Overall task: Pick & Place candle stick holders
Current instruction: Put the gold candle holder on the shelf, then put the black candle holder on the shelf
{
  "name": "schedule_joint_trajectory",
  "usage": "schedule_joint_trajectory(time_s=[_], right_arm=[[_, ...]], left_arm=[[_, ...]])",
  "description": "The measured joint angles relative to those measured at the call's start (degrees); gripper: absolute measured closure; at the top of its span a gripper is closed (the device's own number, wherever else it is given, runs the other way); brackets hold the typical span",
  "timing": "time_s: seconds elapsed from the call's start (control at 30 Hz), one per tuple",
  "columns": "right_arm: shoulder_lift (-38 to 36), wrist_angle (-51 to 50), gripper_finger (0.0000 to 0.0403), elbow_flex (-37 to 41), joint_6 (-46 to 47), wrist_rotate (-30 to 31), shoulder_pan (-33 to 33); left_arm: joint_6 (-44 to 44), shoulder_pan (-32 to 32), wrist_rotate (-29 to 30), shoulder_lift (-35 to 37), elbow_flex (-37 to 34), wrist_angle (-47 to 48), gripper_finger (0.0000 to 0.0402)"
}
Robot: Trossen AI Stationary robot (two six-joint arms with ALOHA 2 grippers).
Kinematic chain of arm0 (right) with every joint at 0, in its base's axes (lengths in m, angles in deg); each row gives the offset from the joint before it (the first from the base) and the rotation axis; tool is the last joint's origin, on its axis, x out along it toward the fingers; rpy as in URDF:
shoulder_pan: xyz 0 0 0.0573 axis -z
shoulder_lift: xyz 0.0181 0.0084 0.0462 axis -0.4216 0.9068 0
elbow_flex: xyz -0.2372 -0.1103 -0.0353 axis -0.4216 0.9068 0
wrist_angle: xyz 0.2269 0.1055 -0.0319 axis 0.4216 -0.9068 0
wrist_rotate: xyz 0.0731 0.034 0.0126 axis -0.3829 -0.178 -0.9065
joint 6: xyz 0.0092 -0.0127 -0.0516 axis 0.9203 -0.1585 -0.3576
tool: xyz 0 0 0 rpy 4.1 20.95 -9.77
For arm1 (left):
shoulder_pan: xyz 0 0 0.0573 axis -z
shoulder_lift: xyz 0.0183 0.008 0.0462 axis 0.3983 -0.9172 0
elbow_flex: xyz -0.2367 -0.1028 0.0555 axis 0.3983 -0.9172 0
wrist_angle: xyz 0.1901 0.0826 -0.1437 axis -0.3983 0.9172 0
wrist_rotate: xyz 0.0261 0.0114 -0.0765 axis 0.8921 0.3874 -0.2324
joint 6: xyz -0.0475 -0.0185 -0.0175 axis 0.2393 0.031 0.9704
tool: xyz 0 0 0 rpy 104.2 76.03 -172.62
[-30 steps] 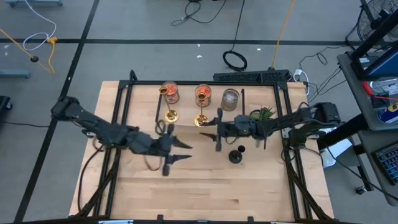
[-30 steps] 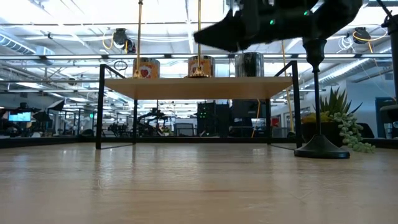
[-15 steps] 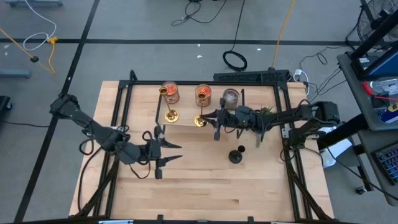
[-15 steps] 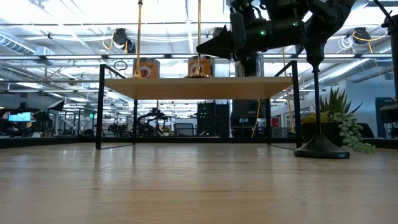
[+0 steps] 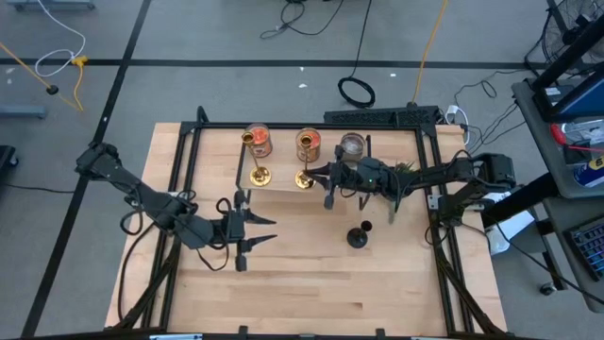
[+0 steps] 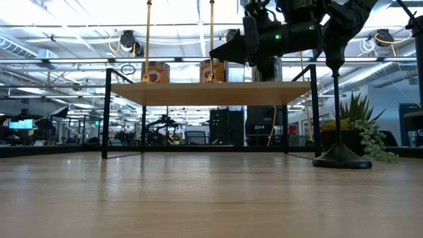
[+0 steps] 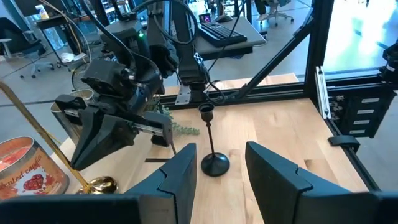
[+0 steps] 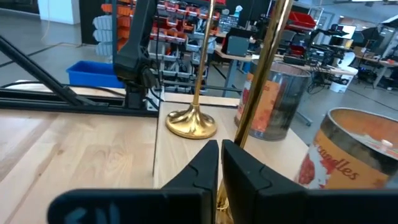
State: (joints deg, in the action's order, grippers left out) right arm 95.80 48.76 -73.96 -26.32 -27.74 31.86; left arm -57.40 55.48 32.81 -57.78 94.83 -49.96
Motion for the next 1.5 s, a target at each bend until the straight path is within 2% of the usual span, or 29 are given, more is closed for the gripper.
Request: schedule_joint_trajectory(time_s=[0.23,0.5,0.63,0.83,1.07,1.13,1.27,1.4,1.5], right_arm=[[-0.6,-0.2,0.0385,0.1,-0.7,0.0,-1.5],[-6.7,-5.5,0.0365,0.1,-2.4,0.0,-8.4],[-11.6,-16.6,0.0333,0.0,-4.1,0.0,-13.1],[-18.4,-33.9,0.0264,0.0,-4.0,0.5,-19.9],[-28.5,-42.9,0.0206,0.1,-3.6,4.8,-26.7],[-31.1,-47.4,0.0197,0.1,-1.7,4.7,-28.2],[-34.4,-57.0,0.0186,0.1,8.5,4.4,-31.0],[-35.4,-61.9,0.0191,0.1,16.3,-2.0,-35.7],[-35.3,-62.8,0.0202,1.0,20.9,-4.7,-39.4]], left_arm=[[0.1,0.0,-0.1,0.0,0.0,0.1,0.0257],[2.0,0.3,-0.2,0.0,0.0,2.8,0.0257],[3.5,0.3,-0.3,0.0,0.0,4.0,0.0257],[3.8,0.3,-0.3,0.0,0.0,4.3,0.0257],[4.0,0.3,-0.3,0.0,0.0,4.3,0.0257],[4.5,0.3,-0.3,0.0,0.0,4.3,0.0257],[4.9,0.3,-0.3,0.0,0.0,4.3,0.0257],[4.9,0.3,-0.4,0.0,0.0,4.3,0.0257],[5.0,0.3,-0.5,0.0,0.0,4.3,0.0257]])
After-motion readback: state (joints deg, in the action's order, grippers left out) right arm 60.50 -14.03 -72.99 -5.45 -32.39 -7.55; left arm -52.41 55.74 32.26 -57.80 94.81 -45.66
